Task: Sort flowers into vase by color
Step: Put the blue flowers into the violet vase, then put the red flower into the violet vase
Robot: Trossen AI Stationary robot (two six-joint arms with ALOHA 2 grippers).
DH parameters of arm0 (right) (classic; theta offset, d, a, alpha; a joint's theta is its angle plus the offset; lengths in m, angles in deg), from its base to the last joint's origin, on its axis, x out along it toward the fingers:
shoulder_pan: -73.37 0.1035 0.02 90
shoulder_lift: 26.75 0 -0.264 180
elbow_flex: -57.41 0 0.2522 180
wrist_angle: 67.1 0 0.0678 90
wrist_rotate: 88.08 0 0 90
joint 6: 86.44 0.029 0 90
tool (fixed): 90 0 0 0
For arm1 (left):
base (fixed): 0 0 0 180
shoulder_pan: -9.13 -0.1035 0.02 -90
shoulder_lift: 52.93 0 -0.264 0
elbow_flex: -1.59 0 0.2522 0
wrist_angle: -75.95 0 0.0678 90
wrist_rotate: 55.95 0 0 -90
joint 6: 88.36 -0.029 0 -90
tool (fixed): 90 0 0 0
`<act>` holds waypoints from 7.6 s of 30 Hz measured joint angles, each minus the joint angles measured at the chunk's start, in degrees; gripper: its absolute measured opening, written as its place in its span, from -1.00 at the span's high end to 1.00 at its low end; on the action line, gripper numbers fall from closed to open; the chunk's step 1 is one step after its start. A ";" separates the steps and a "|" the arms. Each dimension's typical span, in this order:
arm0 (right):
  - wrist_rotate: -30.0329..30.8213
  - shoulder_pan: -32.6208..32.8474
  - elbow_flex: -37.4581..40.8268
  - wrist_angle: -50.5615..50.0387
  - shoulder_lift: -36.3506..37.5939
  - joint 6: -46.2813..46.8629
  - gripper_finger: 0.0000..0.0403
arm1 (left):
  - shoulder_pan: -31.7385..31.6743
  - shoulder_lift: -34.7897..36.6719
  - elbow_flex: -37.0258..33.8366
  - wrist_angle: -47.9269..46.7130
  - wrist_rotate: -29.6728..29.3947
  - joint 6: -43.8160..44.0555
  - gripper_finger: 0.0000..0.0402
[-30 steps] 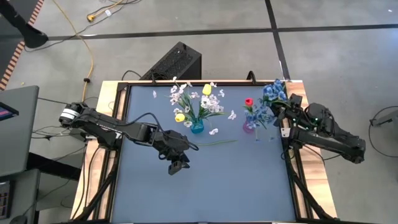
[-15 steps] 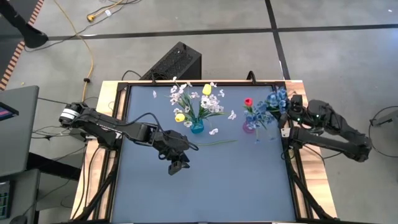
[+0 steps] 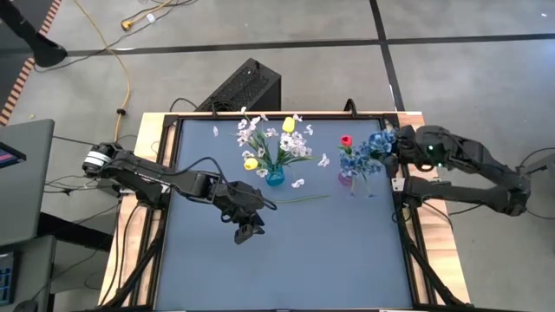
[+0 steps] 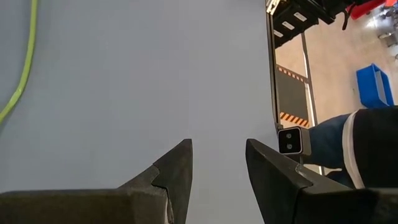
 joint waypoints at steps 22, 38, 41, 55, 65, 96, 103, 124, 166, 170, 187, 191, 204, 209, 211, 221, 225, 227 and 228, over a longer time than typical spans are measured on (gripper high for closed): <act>-23.64 -0.40 -23.39 -33.92 -20.01 1.94 -0.21 | 2.89 -0.02 0.00 -0.58 -4.57 -9.92 0.31; -24.71 9.70 -22.31 -33.33 -9.40 19.14 -0.18 | 4.74 -15.92 -1.76 5.23 -25.92 -20.52 0.31; -24.58 10.66 -19.71 -33.16 -7.01 20.80 -0.18 | 3.81 -20.38 -0.95 8.90 -28.60 -22.48 0.31; -25.40 10.80 -8.70 -29.52 -0.76 22.12 -0.18 | -6.68 -25.51 1.50 14.10 -24.24 -27.98 0.31; -25.77 10.80 -8.02 -27.94 -0.80 21.13 -0.18 | -9.66 -26.25 1.49 7.18 -20.61 -32.55 0.31; -29.85 10.78 -8.02 -22.56 -0.80 16.76 -0.18 | 4.92 -8.36 2.03 -6.62 -13.21 -20.92 1.00; -33.82 10.82 -8.02 -4.66 -0.80 10.48 -0.18 | 4.91 4.80 2.13 -2.06 -6.99 -11.84 1.00; -33.28 10.84 -8.49 56.83 -8.03 -37.57 -0.18 | -7.82 15.96 2.27 30.08 -16.06 22.62 1.00; 7.58 17.47 -20.61 59.76 -42.77 -101.60 0.10 | -16.39 4.66 11.91 31.67 -12.04 42.84 1.00; 7.57 18.38 -20.59 59.42 -43.65 -103.06 0.16 | -16.39 4.66 11.91 31.65 -12.08 42.93 1.00; 13.76 21.31 -20.57 60.86 -45.25 -104.22 0.44 | -16.37 4.68 11.87 28.68 -11.92 43.60 1.00; 13.75 21.31 -20.57 60.31 -45.25 -104.05 0.63 | -16.37 4.68 11.87 29.05 -11.57 43.17 1.00; 13.79 22.71 -20.57 60.96 -44.66 -93.49 0.88 | -17.01 4.68 11.84 33.82 -8.28 35.06 0.70; 13.54 22.25 -20.57 60.61 -42.36 -87.65 0.88 | -19.37 5.08 11.85 38.45 -4.71 31.93 0.41; 12.85 22.11 -20.57 59.54 -40.80 -83.78 0.88 | -20.89 5.55 11.85 38.42 -1.94 29.12 0.31; 8.57 12.93 -20.57 50.43 -28.95 -60.25 0.88 | -22.64 17.52 11.85 24.67 -4.51 3.89 0.25; 5.86 5.11 -20.59 45.00 -24.82 -50.33 0.88 | -19.52 21.70 11.87 15.45 -10.10 -3.90 0.29; 5.64 0.82 -20.61 42.04 -23.70 -46.78 0.88 | -17.23 22.70 11.89 11.84 -13.28 -6.87 0.30; 4.95 -1.50 -20.61 40.38 -23.34 -44.77 0.88 | -15.89 22.82 11.87 10.14 -14.99 -8.45 0.30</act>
